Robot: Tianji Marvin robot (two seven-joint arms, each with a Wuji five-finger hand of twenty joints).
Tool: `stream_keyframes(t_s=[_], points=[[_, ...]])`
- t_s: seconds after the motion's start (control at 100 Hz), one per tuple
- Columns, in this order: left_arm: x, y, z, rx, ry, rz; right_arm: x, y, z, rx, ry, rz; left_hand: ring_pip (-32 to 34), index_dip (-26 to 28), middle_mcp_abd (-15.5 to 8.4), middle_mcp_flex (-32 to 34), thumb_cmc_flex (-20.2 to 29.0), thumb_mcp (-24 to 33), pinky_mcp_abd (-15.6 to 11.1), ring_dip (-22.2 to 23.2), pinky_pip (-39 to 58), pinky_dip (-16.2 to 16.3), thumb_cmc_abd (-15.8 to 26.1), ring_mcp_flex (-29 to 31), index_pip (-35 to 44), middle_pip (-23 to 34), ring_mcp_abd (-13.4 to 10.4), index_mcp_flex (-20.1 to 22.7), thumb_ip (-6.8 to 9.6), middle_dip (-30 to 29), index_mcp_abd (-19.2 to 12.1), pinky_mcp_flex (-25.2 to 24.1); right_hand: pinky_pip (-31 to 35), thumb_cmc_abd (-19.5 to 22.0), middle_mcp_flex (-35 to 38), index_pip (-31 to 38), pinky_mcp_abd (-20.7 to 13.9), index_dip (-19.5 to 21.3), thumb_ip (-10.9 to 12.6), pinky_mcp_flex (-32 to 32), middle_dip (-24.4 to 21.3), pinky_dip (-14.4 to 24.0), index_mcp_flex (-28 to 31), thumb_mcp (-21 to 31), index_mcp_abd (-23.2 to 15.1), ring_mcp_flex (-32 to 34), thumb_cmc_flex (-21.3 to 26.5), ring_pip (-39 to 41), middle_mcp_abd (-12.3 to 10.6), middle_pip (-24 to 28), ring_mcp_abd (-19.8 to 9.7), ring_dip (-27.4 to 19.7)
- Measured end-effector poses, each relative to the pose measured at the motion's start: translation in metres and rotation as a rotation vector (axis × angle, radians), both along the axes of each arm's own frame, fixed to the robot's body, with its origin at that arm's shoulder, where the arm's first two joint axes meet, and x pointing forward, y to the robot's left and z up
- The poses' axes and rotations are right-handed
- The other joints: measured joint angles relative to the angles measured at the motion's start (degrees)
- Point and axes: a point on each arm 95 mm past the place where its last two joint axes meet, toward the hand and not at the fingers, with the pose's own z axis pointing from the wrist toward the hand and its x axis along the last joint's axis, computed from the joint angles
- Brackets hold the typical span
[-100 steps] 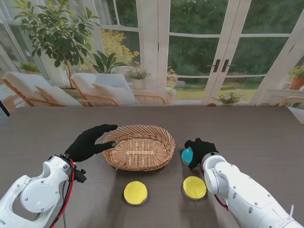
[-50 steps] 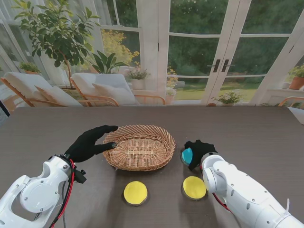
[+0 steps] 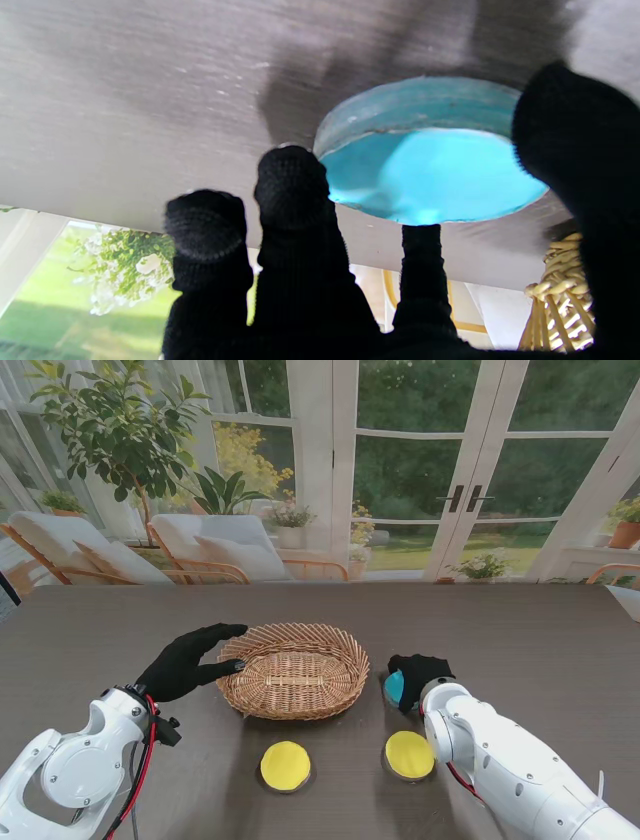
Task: Stack culture dishes into a storage basket
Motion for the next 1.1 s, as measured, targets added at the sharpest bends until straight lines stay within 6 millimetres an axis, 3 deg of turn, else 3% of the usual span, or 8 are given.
stream_keyframes(t_s=[0.36, 1.1], points=[[-0.0022, 0.0022, 0.0, -0.002, -0.003, 0.007, 0.0002, 0.0009, -0.0005, -0.006, -0.018, 0.012, 0.0, 0.0, 0.0, 0.0, 0.0, -0.1, 0.0, 0.0, 0.0, 0.0, 0.7, 0.0, 0.0, 0.0, 0.4, 0.0, 0.0, 0.0, 0.0, 0.0, 0.2, -0.8, 4.4, 0.3, 0.7, -2.4, -0.7, 0.2, 0.0, -1.1, 2.1, 1.4, 0.8, 5.9, 0.0, -0.4, 0.2, -0.4, -1.1, -0.4], [-0.0046, 0.0041, 0.0011, -0.006, -0.005, 0.016, 0.0012, -0.0004, -0.002, 0.023, -0.027, -0.003, 0.0, 0.0, 0.5, 0.0, 0.6, -0.1, 0.0, 0.0, 0.0, 0.0, 1.1, 0.0, 0.0, 0.0, 0.5, 0.1, 0.0, 0.0, 0.0, 0.0, 0.2, -0.9, 5.0, 0.3, 0.8, -4.3, -1.4, 0.3, 0.0, -1.2, 2.9, 1.3, 1.4, 6.0, 0.6, -0.4, 1.1, -0.9, -1.1, -0.4]])
